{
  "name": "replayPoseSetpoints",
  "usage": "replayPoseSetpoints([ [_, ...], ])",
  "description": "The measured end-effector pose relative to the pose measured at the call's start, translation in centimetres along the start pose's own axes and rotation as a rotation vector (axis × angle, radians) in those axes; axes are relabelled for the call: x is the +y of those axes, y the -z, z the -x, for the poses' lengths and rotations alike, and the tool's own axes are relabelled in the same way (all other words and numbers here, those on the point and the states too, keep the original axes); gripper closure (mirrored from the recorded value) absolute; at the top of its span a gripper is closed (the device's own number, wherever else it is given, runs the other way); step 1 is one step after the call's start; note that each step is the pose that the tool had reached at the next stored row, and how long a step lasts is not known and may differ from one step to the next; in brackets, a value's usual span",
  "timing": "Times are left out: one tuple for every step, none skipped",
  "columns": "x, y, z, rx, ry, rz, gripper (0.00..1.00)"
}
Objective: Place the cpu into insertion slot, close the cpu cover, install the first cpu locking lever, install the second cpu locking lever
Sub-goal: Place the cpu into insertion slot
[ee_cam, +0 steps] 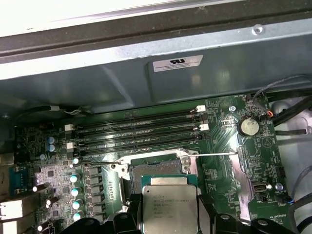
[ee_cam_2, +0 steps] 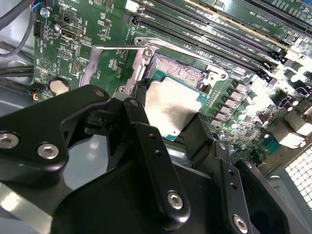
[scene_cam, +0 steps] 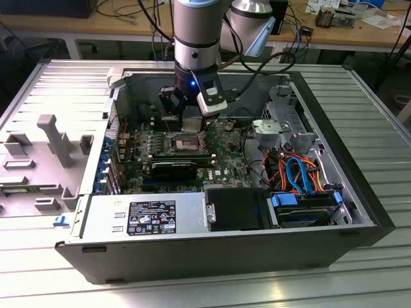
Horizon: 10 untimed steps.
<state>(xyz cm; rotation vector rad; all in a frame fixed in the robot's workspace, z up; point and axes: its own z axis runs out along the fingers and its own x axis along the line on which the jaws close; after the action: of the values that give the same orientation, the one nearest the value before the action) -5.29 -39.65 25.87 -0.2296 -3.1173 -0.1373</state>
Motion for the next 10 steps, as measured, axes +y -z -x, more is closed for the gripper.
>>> replayPoseSetpoints([
  [0.00, -0.01, 0.00, -0.0006, -0.007, 0.0001, 0.46],
  [0.00, -0.02, 0.00, -0.0011, -0.013, 0.0003, 0.46],
  [0.00, -0.03, 0.00, -0.0016, -0.018, 0.0004, 0.46],
  [0.00, -0.03, 0.00, -0.0019, -0.022, 0.0005, 0.46],
  [0.00, -0.05, 0.00, -0.0023, -0.027, 0.0006, 0.46],
  [0.00, -0.05, 0.00, -0.0027, -0.031, 0.0006, 0.46],
  [0.00, -0.06, 0.00, -0.0031, -0.035, 0.0006, 0.46],
  [-0.01, -0.09, 0.00, -0.0036, -0.041, 0.0009, 0.46],
  [-0.01, -0.11, 0.00, -0.0040, -0.046, 0.0009, 0.46],
  [-0.01, -0.13, 0.00, -0.0045, -0.052, 0.0010, 0.46],
])
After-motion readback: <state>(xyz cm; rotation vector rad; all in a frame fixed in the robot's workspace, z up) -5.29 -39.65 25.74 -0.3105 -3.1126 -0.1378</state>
